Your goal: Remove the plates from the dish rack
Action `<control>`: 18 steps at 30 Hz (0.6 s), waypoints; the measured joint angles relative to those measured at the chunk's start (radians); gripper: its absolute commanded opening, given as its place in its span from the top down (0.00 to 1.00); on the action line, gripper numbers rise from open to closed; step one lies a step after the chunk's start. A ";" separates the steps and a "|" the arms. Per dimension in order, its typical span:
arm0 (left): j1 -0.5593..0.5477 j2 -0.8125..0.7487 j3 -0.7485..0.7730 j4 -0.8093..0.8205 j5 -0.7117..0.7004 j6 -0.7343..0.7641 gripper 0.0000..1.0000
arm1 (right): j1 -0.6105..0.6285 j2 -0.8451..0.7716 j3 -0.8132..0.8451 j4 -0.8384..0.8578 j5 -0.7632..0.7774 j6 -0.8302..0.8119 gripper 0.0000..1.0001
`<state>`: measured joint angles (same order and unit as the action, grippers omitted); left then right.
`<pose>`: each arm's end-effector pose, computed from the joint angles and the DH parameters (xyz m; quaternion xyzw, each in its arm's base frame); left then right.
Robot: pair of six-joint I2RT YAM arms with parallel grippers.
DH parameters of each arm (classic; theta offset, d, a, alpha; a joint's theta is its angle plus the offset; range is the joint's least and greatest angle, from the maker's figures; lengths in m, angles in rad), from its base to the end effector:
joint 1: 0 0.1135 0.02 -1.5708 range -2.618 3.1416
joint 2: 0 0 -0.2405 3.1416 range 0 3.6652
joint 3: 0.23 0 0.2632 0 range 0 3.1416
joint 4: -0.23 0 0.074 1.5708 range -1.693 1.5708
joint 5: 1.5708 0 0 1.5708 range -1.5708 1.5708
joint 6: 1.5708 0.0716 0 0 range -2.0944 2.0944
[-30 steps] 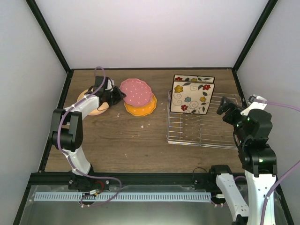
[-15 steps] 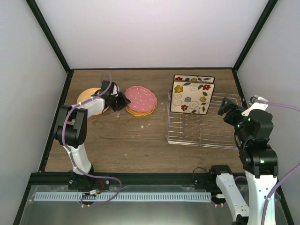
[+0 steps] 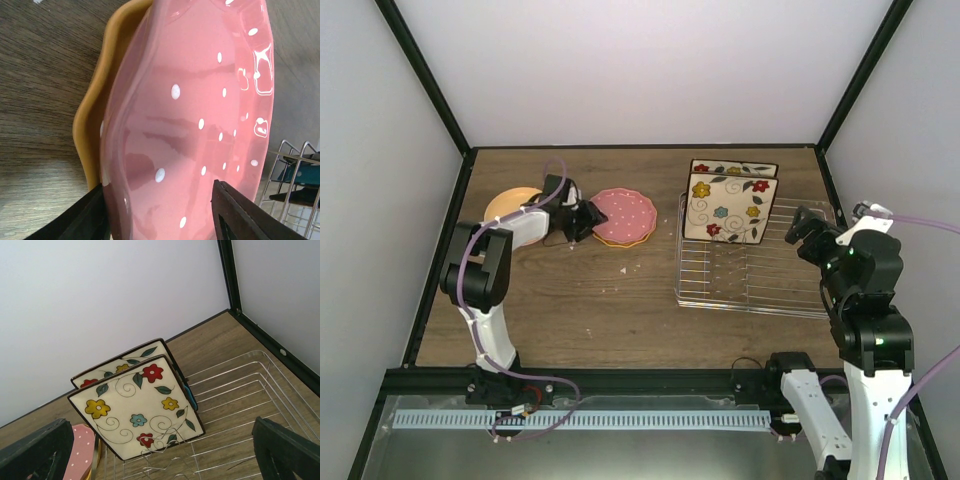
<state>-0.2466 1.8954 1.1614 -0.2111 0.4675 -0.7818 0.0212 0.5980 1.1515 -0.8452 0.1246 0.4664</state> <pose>0.3877 -0.1309 0.1025 -0.1760 0.9115 -0.3391 0.1523 0.1468 -0.0058 0.3929 0.2130 0.7728 0.0953 0.5901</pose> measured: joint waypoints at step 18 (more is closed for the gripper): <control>-0.036 -0.008 0.074 -0.122 -0.106 0.098 0.00 | 0.000 0.020 0.000 0.001 0.000 -0.014 0.00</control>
<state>-0.2825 1.8874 1.2358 -0.3328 0.3611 -0.6842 0.0208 0.6182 1.1515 -0.8444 0.1246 0.4526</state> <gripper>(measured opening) 0.997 0.997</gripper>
